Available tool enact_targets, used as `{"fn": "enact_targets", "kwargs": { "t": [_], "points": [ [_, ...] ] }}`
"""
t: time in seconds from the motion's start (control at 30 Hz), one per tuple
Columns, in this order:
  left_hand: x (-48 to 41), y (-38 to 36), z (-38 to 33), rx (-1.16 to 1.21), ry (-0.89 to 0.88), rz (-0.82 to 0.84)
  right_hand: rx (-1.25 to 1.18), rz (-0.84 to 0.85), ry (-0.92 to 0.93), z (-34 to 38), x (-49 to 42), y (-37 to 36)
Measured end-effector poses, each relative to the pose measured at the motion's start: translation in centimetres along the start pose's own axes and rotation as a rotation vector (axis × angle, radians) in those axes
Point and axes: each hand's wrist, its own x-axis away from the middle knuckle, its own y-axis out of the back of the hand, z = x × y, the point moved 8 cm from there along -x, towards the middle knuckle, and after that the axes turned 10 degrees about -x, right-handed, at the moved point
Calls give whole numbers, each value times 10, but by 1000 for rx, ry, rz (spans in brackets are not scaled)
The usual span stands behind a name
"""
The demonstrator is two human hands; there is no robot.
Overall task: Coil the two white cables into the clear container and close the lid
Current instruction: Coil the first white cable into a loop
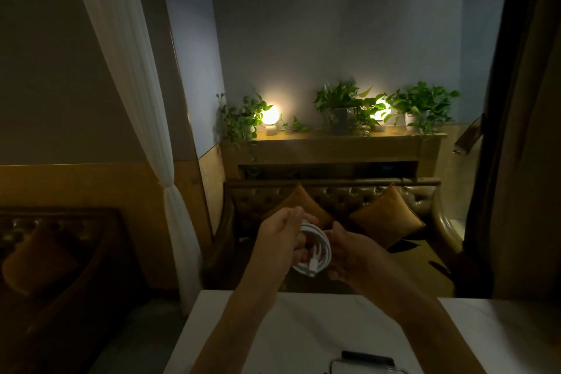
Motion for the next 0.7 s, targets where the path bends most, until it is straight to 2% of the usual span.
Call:
{"fn": "enact_targets", "kwargs": {
  "t": [0.07, 0.13, 0.27, 0.33, 0.4, 0.5, 0.6, 0.7],
  "points": [
    [-3, 9, 6, -23, -26, -142, 110, 44, 72, 5, 9, -9],
    [-3, 11, 6, -22, -104, -210, 220, 47, 156, 11, 19, -18],
    [1, 15, 4, 79, -211, -266, 385, -133, 321, 21, 20, -17],
    [2, 19, 3, 89, -267, -308, 367, -166, 361, 23, 19, -22],
    [4, 22, -3, 51, -349, -345, 359, -178, 392, 24, 19, -27],
    [10, 23, -14, -99, -457, -386, 556, -262, 443, 32, 19, -28],
    [7, 33, -9, -167, -439, -454, 812, -341, 469, 45, 25, -24],
    [3, 40, -1, -68, -336, -483, 934, -410, 597, 54, 39, -23]
  ]
}}
